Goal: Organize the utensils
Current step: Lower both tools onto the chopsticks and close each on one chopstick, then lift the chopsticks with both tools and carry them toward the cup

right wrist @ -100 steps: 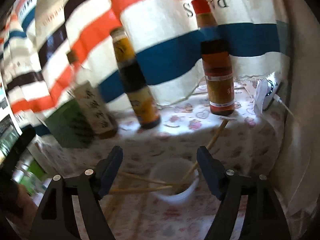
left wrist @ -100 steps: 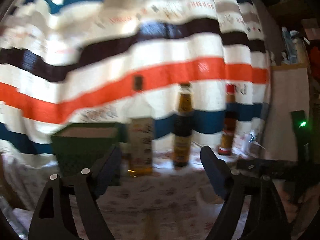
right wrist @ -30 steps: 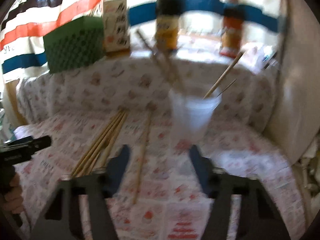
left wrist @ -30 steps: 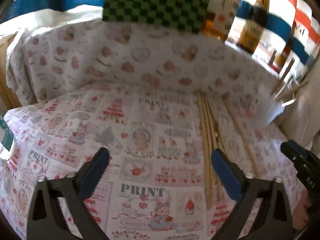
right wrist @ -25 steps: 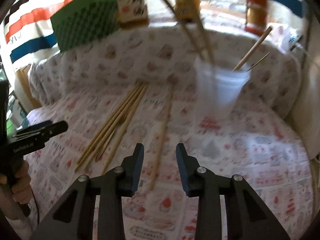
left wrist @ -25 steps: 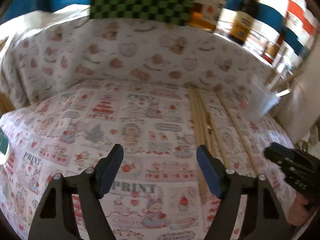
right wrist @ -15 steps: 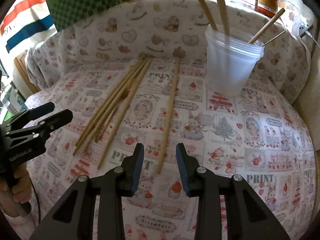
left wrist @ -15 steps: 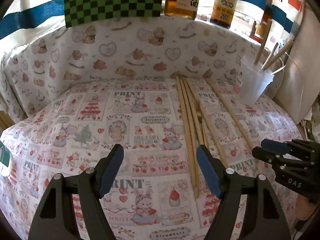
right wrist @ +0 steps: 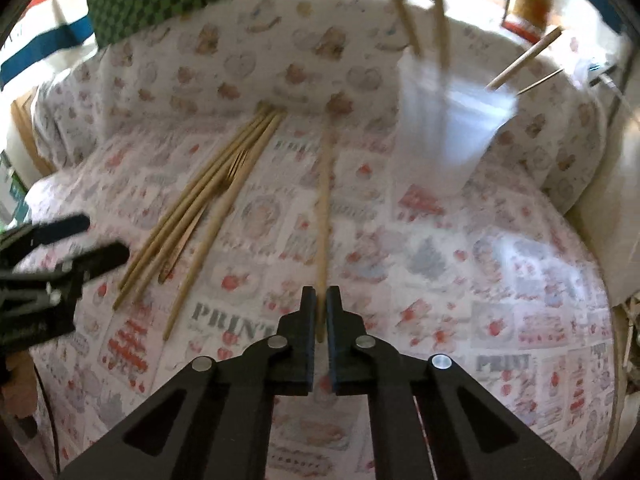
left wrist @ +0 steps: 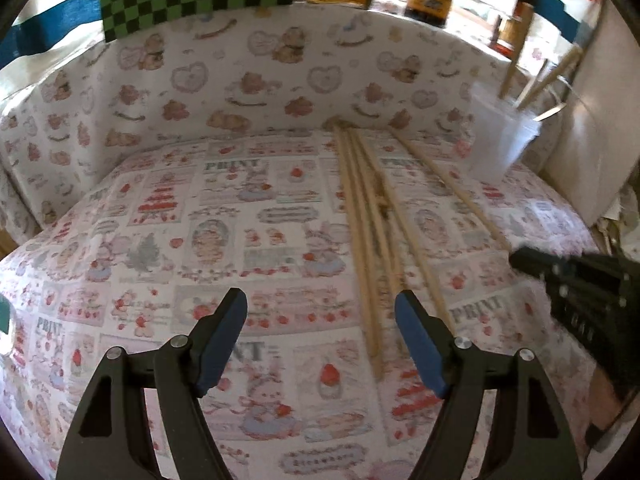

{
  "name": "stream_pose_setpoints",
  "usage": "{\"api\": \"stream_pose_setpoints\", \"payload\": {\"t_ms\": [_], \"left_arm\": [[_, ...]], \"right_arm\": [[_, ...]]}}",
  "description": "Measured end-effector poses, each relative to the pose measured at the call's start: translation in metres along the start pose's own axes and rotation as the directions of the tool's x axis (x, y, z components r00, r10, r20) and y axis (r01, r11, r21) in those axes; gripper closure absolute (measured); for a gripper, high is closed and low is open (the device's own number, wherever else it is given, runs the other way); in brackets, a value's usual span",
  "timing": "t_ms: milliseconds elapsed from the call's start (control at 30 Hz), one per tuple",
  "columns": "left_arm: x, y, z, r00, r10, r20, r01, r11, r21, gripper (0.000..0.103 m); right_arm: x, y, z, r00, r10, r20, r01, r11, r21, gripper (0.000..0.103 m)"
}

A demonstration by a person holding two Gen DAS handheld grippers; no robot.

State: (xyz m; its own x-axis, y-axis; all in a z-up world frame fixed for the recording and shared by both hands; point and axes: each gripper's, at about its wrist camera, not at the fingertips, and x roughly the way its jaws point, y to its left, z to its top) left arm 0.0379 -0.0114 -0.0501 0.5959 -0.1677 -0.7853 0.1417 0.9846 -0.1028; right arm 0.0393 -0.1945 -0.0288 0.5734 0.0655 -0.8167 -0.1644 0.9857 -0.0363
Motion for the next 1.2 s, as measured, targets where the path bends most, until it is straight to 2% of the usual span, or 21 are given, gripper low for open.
{"api": "stream_pose_setpoints", "payload": {"t_ms": [33, 100, 167, 333, 567, 633, 733, 867, 967, 1000, 1067, 1200], "left_arm": [[0.002, -0.002, -0.001, 1.0, -0.009, -0.014, 0.009, 1.0, 0.004, 0.034], [0.009, -0.004, -0.003, 0.998, 0.003, -0.057, -0.003, 1.0, -0.001, 0.05], [0.012, -0.008, -0.004, 0.998, 0.044, -0.055, -0.043, 0.999, 0.021, 0.052], [0.015, -0.007, -0.006, 0.998, 0.032, -0.059, -0.032, 0.999, 0.004, 0.06], [0.012, 0.001, -0.002, 0.998, -0.018, -0.06, 0.016, 0.999, -0.037, 0.096], [0.009, 0.0, -0.002, 0.999, 0.0, -0.042, -0.001, 1.0, -0.029, 0.103], [0.0, 0.0, -0.001, 0.998, 0.053, 0.023, -0.052, 0.998, -0.032, 0.103], [-0.007, 0.004, 0.001, 0.998, 0.029, 0.048, -0.027, 0.999, -0.042, 0.103], [-0.008, 0.011, 0.001, 1.0, 0.018, 0.019, -0.017, 0.998, -0.058, 0.102], [-0.004, 0.011, 0.0, 0.999, 0.036, -0.004, -0.036, 0.997, -0.063, 0.095], [0.003, 0.01, -0.002, 0.996, 0.078, -0.03, -0.08, 0.995, -0.057, 0.089], [0.004, 0.01, -0.003, 0.998, 0.046, -0.034, -0.048, 0.997, -0.064, 0.089]], "right_arm": [[-0.005, -0.002, 0.002, 1.0, -0.002, 0.022, 0.001, 1.0, 0.01, 0.097], [-0.017, -0.008, 0.005, 0.997, 0.026, 0.069, -0.029, 0.999, 0.041, 0.097], [-0.024, -0.011, 0.007, 0.994, 0.045, 0.097, -0.051, 0.997, 0.06, 0.097], [-0.028, -0.016, 0.01, 0.994, 0.037, 0.104, -0.044, 0.997, 0.068, 0.097], [-0.031, -0.012, 0.007, 0.993, 0.032, 0.111, -0.039, 0.998, 0.053, 0.097], [-0.033, -0.014, 0.007, 0.993, 0.034, 0.117, -0.041, 0.998, 0.057, 0.097], [-0.034, -0.016, 0.008, 0.992, 0.036, 0.118, -0.043, 0.997, 0.062, 0.097], [-0.03, -0.014, 0.008, 0.994, 0.018, 0.11, -0.024, 0.998, 0.051, 0.097], [-0.028, -0.014, 0.008, 0.994, 0.013, 0.105, -0.018, 0.999, 0.049, 0.097], [-0.028, -0.014, 0.008, 0.994, 0.011, 0.105, -0.017, 0.999, 0.05, 0.097], [-0.027, -0.014, 0.008, 0.994, 0.01, 0.106, -0.015, 0.999, 0.048, 0.097], [-0.028, -0.013, 0.008, 0.994, 0.009, 0.109, -0.014, 0.999, 0.041, 0.097]]}}
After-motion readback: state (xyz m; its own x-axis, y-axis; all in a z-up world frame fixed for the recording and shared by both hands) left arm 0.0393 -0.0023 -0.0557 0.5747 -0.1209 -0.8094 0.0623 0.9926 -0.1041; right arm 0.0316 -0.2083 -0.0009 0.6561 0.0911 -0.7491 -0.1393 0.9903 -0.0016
